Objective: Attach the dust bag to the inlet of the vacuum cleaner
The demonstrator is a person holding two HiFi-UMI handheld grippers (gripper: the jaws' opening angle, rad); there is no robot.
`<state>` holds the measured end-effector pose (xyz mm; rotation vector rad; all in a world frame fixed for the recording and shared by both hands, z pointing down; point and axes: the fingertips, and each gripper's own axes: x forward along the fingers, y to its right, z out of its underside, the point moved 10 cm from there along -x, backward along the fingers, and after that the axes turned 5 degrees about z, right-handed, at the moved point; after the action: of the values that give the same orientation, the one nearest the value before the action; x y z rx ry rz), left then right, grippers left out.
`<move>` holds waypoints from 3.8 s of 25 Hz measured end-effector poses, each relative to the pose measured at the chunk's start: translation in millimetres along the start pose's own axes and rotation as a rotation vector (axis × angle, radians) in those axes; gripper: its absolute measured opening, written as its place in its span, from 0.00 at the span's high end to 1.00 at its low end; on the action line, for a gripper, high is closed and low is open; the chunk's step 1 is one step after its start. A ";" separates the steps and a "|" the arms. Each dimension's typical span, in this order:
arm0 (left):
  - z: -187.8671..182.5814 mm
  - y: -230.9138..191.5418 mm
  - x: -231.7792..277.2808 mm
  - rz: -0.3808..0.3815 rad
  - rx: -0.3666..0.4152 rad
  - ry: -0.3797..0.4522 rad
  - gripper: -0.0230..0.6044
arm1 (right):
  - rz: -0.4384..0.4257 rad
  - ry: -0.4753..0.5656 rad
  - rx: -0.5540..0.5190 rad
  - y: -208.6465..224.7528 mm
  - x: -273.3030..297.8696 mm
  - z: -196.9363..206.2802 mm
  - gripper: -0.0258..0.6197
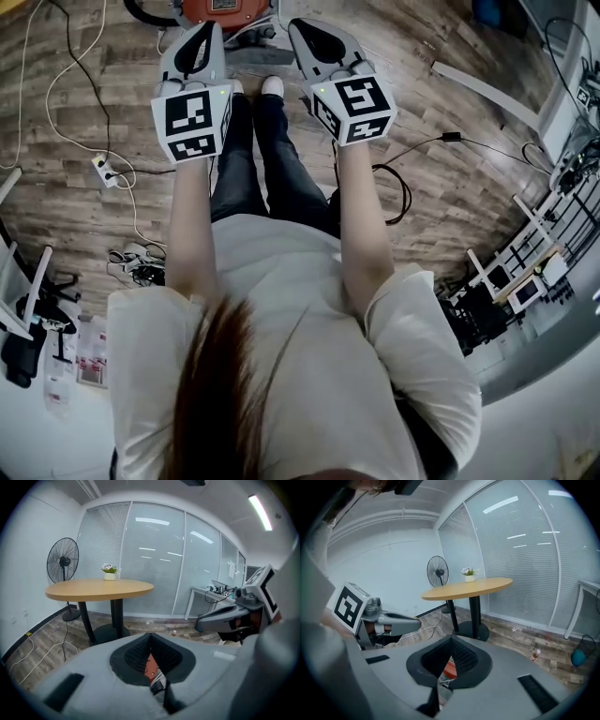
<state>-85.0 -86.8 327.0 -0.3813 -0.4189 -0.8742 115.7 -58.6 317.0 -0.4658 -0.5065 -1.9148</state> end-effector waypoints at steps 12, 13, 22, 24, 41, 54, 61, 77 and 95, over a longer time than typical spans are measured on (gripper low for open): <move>-51.6 9.0 -51.3 0.031 0.002 0.099 0.94 | 0.038 0.101 -0.005 -6.2 -57.0 -53.4 0.96; -55.2 9.8 -56.1 0.033 0.004 0.104 0.94 | 0.041 0.104 -0.008 -8.4 -61.7 -56.5 0.96; -89.6 15.8 -98.5 0.037 0.004 0.165 0.94 | 0.069 0.149 -0.067 -32.3 -103.9 -89.1 0.96; -95.6 17.4 -108.4 0.040 0.006 0.176 0.94 | 0.071 0.158 -0.073 -38.4 -111.8 -92.5 0.96; -135.4 41.5 -164.6 0.087 0.075 0.277 0.94 | 0.096 0.268 -0.070 -63.2 -173.8 -118.7 0.96; -145.7 52.5 -199.1 0.124 0.151 0.356 0.94 | 0.090 0.328 -0.091 -61.4 -183.9 -127.4 0.96; -139.2 52.0 -197.4 0.095 0.104 0.353 0.94 | 0.098 0.312 -0.084 -53.6 -189.2 -120.0 0.96; -148.2 57.9 -186.8 0.082 0.128 0.372 0.94 | 0.118 0.288 -0.095 -47.4 -187.8 -118.1 0.96; -150.9 65.0 -180.2 0.087 0.135 0.371 0.94 | 0.125 0.277 -0.078 -37.1 -190.2 -112.9 0.96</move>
<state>-106.6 -4.2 98.6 -0.1073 -0.1159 -0.8065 142.1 37.7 116.1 -0.2690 -0.2182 -1.8460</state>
